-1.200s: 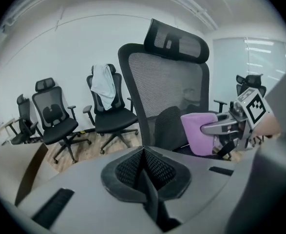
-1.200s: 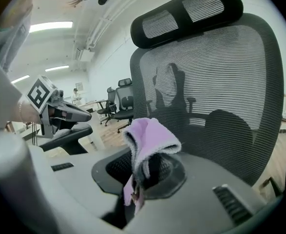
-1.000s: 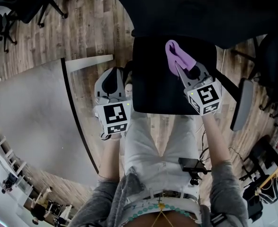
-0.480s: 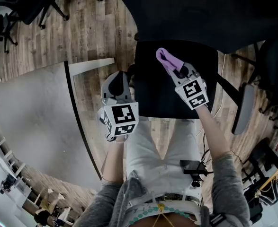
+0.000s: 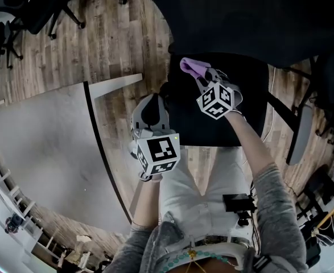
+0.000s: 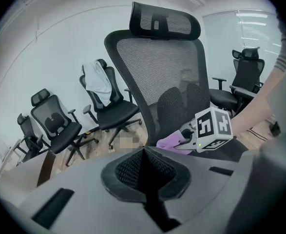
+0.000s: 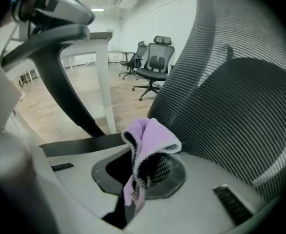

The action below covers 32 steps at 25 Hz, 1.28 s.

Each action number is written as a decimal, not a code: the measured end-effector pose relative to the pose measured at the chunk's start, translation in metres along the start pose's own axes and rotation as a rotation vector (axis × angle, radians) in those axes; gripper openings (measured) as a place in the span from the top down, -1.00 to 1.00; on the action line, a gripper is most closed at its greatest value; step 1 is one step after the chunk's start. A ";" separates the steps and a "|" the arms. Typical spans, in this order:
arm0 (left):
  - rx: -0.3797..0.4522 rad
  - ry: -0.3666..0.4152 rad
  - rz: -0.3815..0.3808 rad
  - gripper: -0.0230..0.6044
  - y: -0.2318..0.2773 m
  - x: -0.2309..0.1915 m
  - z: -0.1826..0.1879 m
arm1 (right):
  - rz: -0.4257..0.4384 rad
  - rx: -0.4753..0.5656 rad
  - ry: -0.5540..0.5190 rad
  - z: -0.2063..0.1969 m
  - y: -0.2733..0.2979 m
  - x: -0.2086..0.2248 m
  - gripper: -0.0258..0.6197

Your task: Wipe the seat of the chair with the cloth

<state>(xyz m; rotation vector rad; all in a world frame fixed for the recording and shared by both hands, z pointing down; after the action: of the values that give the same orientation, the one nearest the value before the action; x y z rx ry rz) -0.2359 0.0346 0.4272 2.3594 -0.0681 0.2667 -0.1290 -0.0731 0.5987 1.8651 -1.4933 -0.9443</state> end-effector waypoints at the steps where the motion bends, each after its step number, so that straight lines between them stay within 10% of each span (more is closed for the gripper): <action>1: 0.001 0.000 -0.001 0.92 0.000 0.000 0.000 | 0.002 -0.020 -0.039 0.001 0.007 -0.001 0.77; 9: 0.000 0.001 -0.001 0.92 -0.001 -0.001 0.000 | 0.014 -0.143 -0.240 0.000 0.061 -0.012 0.77; 32: 0.002 0.012 0.003 0.92 -0.001 -0.001 0.001 | 0.026 -0.265 -0.281 -0.019 0.107 -0.010 0.77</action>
<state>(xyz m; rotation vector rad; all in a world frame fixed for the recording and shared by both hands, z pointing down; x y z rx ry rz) -0.2362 0.0344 0.4258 2.3601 -0.0657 0.2829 -0.1762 -0.0867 0.6958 1.5696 -1.4611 -1.3647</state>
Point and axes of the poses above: the fingertips, and each gripper's own axes: y forward along the fingers, x to its right, z out of its top, the point moved 4 cm from there along -y, backward along the fingers
